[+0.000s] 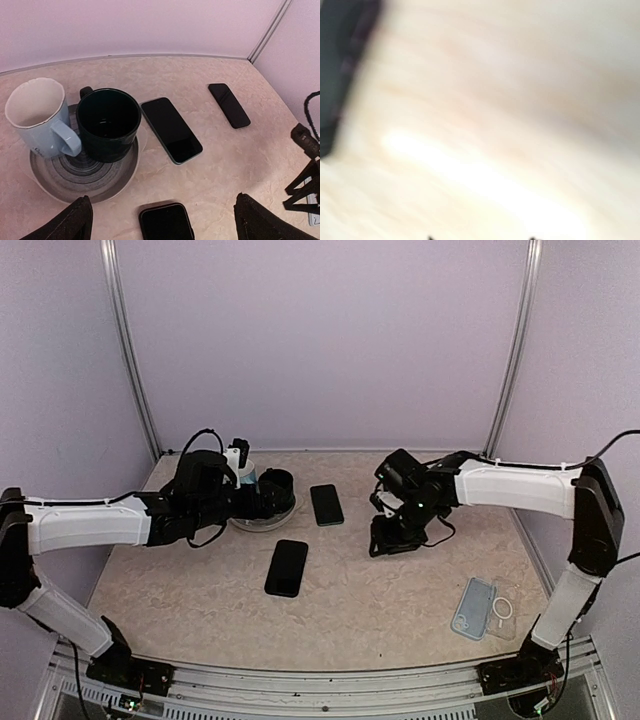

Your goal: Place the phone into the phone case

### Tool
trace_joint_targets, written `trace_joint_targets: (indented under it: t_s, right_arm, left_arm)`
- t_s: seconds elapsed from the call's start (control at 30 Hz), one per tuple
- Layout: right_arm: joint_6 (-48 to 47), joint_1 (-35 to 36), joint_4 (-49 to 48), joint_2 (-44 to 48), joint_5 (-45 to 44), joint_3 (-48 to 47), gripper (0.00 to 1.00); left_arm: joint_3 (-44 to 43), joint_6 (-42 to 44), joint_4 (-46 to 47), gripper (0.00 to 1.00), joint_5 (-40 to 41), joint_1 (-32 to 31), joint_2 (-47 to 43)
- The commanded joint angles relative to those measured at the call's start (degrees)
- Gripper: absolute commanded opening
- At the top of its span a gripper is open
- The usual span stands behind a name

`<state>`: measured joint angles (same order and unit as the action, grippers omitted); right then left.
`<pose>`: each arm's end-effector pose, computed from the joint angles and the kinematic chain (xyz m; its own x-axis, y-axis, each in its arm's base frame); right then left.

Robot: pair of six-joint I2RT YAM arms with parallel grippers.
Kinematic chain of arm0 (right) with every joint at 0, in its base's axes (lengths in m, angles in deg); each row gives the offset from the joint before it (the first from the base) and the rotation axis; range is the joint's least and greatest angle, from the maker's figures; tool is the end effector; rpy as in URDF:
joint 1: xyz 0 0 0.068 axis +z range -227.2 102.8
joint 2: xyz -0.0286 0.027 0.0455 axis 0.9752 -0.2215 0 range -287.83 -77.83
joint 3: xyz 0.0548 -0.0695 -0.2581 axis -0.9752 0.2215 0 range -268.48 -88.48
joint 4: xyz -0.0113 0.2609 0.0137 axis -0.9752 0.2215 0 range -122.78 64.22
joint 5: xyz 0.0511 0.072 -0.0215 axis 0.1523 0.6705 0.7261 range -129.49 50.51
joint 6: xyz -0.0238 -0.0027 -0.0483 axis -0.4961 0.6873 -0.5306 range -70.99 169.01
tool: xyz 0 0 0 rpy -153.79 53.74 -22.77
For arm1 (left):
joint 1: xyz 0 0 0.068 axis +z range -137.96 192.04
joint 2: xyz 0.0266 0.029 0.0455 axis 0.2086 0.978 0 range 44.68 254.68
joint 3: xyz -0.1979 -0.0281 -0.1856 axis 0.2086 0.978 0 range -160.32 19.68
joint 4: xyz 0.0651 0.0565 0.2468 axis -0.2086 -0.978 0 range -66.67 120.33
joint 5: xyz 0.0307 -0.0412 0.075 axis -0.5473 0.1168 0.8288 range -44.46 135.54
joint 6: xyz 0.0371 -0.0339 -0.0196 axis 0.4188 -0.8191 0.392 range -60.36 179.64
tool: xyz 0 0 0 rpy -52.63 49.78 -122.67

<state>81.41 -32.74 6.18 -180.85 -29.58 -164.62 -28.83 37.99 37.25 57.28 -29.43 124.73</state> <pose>0.2596 0.2633 0.2140 -0.9465 -0.1894 -0.2612 -0.2761 0.8944 0.3519 0.2398 -0.2021 0.2512 -0.4783 -0.0593 -0.8762 0.3586 0.8976 -0.2565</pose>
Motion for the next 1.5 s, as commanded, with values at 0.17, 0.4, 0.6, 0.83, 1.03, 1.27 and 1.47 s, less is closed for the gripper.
trace_joint_targets:
  t_s: [0.17, 0.4, 0.6, 0.83, 1.03, 1.27, 1.47]
  right_arm:
    - [15.39, -9.45, 20.54, 16.57, -16.85, 20.70, 0.49]
    - [20.29, -15.36, 13.55, 24.56, -21.38, 30.83, 0.58]
    - [18.39, -18.89, 4.24, 24.63, -17.69, 35.62, 0.50]
    - [16.43, -18.68, 1.30, 21.20, -12.78, 33.40, 0.44]
    - [14.95, -18.63, -0.22, 19.21, -10.30, 33.64, 0.22]
    - [12.24, -15.02, -4.22, 17.31, -5.07, 28.66, 0.00]
    - [1.48, -5.34, -14.21, 10.71, 8.88, 19.45, 0.00]
  left_arm:
    - [-3.71, 0.26, 4.04, 0.97, -8.34, 0.54, 4.84]
    - [-3.03, -0.11, 5.39, 0.98, -10.99, 0.56, 4.71]
    - [-3.12, 0.05, 4.80, 0.98, -11.03, 0.52, 4.62]
    - [-3.73, 0.20, 4.35, 0.98, -11.31, 0.54, 4.63]
    - [-3.87, 0.96, 3.66, 0.98, -10.37, 0.59, 3.94]
    - [-3.68, 1.16, 3.49, 0.98, -10.41, 0.60, 3.03]
    - [-2.91, 1.69, 3.45, 0.99, -8.75, 0.52, 1.50]
